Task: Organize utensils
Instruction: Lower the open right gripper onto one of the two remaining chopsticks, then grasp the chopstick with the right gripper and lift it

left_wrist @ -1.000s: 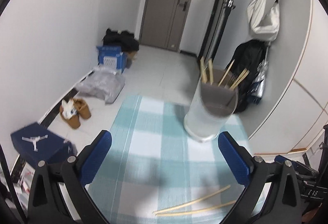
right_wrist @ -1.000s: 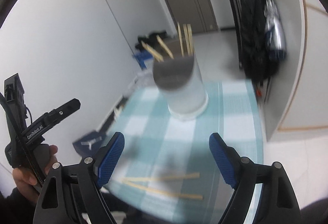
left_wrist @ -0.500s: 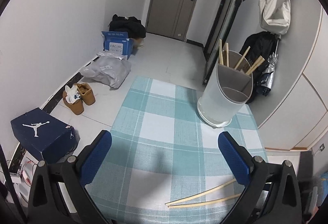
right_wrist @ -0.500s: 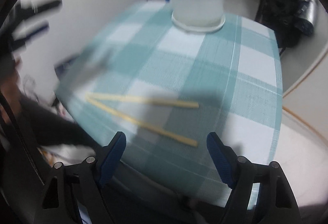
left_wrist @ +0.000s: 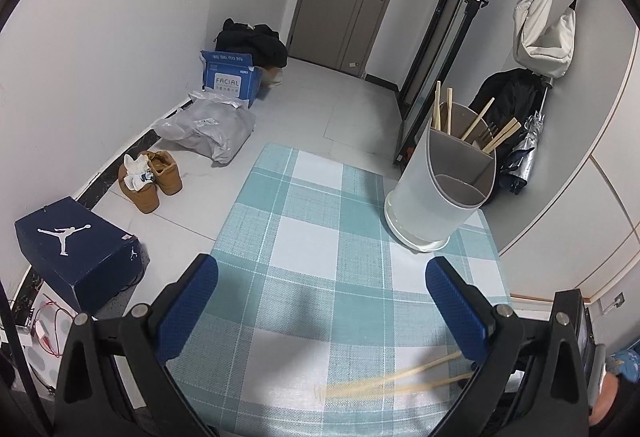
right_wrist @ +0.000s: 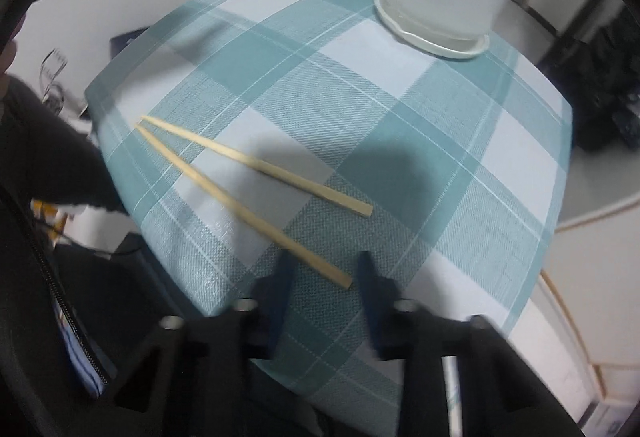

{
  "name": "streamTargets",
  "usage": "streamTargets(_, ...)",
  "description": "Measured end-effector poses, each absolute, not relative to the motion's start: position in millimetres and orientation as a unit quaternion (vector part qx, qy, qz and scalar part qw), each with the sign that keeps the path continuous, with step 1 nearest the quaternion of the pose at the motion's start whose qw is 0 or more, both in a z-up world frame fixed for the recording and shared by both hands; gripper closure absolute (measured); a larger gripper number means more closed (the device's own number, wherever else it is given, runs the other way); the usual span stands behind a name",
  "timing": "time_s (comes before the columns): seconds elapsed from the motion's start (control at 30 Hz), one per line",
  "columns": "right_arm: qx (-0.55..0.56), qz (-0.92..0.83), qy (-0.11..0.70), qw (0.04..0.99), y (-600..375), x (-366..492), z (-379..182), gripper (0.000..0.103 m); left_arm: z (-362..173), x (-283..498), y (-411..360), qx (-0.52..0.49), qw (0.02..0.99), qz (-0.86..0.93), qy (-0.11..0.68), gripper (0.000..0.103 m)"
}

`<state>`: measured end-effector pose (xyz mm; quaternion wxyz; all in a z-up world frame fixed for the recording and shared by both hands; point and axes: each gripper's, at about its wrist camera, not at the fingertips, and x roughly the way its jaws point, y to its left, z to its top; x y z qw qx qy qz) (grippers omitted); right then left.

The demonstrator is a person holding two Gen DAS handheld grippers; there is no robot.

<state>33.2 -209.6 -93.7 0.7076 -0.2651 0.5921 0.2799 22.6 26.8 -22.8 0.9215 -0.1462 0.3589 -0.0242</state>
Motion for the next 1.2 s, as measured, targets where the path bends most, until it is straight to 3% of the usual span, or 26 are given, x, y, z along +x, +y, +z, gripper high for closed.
streamTargets(0.07, -0.276, 0.291, 0.591, 0.700, -210, 31, -94, 0.092, -23, 24, 29, -0.148, 0.921, -0.022, 0.360, 0.001)
streamTargets(0.17, -0.275, 0.300, 0.590, 0.698, -214, 31, -93, 0.097, -24, 24, 32, -0.158, 0.918, -0.020, 0.365, 0.001)
streamTargets(0.47, -0.146, 0.290, 0.606, 0.726, -241, 53, -89, 0.097, -32, 29, 26, -0.158, 0.910, -0.017, 0.383, 0.001)
streamTargets(0.7, -0.154, 0.293, 0.602, 0.727, -235, 47, -86, 0.097, -37, 30, 24, -0.157, 0.904, -0.014, 0.398, 0.001)
streamTargets(0.8, -0.184, 0.293, 0.604, 0.718, -223, 44, -88, 0.089, -36, 31, 26, -0.163, 0.902, -0.012, 0.399, 0.001)
streamTargets(0.87, -0.188, 0.293, 0.608, 0.714, -218, 51, -85, 0.063, -34, 32, 31, -0.170, 0.902, -0.007, 0.397, 0.001)
streamTargets(1.2, -0.158, 0.303, 0.567, 0.749, -150, 130, -89, 0.067, -44, 40, 67, -0.234, 0.883, 0.030, 0.406, 0.001)
